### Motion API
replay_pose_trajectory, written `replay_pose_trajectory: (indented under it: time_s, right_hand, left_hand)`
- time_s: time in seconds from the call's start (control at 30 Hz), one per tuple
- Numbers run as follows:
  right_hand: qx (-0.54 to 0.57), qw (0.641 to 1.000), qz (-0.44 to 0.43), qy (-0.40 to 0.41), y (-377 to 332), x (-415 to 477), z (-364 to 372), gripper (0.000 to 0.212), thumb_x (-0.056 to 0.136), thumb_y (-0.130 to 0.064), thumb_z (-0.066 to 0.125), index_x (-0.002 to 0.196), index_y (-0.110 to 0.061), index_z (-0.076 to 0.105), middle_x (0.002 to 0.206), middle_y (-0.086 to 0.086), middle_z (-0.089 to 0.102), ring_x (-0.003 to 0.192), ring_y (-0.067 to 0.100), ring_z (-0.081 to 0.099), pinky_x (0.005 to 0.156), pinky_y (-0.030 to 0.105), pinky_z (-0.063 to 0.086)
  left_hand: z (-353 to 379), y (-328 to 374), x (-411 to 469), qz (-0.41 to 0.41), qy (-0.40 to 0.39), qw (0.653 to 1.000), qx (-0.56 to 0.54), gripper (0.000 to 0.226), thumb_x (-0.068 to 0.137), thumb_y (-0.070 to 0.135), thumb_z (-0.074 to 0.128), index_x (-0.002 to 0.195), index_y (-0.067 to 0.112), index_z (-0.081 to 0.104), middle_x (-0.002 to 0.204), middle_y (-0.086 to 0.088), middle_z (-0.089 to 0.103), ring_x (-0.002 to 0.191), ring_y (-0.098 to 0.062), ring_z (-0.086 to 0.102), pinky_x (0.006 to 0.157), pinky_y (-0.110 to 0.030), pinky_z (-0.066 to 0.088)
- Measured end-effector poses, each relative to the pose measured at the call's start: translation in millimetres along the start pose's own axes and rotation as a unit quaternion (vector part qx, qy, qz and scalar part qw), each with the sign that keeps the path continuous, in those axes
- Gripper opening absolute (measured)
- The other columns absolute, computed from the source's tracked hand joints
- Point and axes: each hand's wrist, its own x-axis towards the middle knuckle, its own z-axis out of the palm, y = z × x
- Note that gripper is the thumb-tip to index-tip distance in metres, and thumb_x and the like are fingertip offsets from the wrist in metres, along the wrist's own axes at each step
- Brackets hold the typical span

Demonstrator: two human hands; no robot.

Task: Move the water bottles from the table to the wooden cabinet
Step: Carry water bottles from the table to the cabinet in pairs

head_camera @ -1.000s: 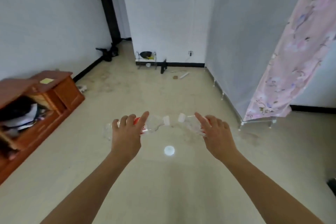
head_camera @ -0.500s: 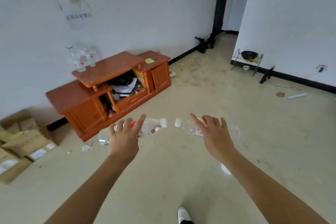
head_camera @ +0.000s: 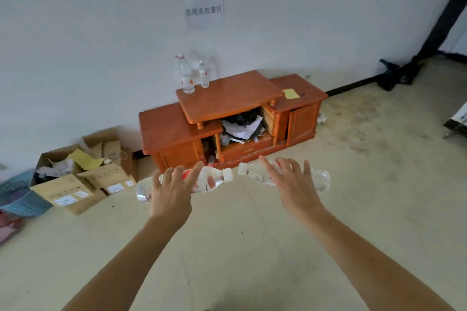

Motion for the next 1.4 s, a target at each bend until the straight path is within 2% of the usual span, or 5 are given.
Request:
replay_pose_trajectory:
  time_s: [0.4, 0.53, 0.8, 1.17, 1.4]
  right_hand:
    - [-0.038, 0.999, 0.016, -0.03, -27, 291, 28, 0.117, 0.06, -0.006, 0.091, 0.157, -0.033, 0.031, 0.124, 0.003, 0.059, 0.111, 0.029, 0.061, 0.095, 0.058, 0.049]
    - [-0.031, 0.998, 0.049, -0.029, -10, 364, 27, 0.109, 0.074, -0.013, 0.084, 0.16, -0.036, 0.019, 0.134, 0.002, 0.053, 0.121, 0.026, 0.056, 0.105, 0.057, 0.043]
    - [0.015, 0.998, 0.057, -0.03, 46, 509, 98, 0.105, 0.08, -0.02, 0.083, 0.159, -0.035, 0.015, 0.139, 0.003, 0.054, 0.12, 0.028, 0.059, 0.097, 0.05, 0.05]
    - [0.064, 0.998, -0.009, -0.013, 139, 788, 136, 0.105, 0.085, -0.025, 0.08, 0.158, -0.034, 0.004, 0.145, 0.005, 0.049, 0.128, 0.028, 0.055, 0.106, 0.052, 0.047]
    - [0.132, 0.99, -0.037, -0.029, 129, 906, 180, 0.109, 0.084, -0.032, 0.082, 0.158, -0.036, 0.0, 0.149, 0.004, 0.045, 0.134, 0.026, 0.051, 0.11, 0.053, 0.045]
  left_hand:
    - [56, -128, 271, -0.014, -0.017, 1.0, 0.004, 0.09, 0.092, 0.025, 0.062, 0.155, 0.04, 0.001, 0.153, -0.002, 0.034, 0.142, -0.027, 0.031, 0.117, -0.052, 0.023]
    - [62, -138, 360, 0.009, 0.024, 1.0, -0.004, 0.089, 0.09, 0.019, 0.063, 0.156, 0.04, 0.008, 0.153, -0.002, 0.038, 0.141, -0.028, 0.034, 0.117, -0.052, 0.024]
    - [113, -114, 527, 0.036, -0.017, 0.999, -0.015, 0.092, 0.09, 0.026, 0.065, 0.153, 0.04, -0.001, 0.153, -0.001, 0.037, 0.142, -0.027, 0.034, 0.117, -0.05, 0.025]
    - [133, -104, 775, -0.039, -0.002, 0.992, -0.119, 0.077, 0.08, 0.027, 0.076, 0.142, 0.025, 0.032, 0.131, -0.004, 0.059, 0.118, -0.029, 0.057, 0.101, -0.044, 0.044]
    - [178, -114, 868, -0.169, 0.002, 0.941, -0.293, 0.074, 0.08, 0.035, 0.08, 0.138, 0.025, 0.035, 0.128, 0.004, 0.059, 0.117, -0.021, 0.059, 0.091, -0.041, 0.053]
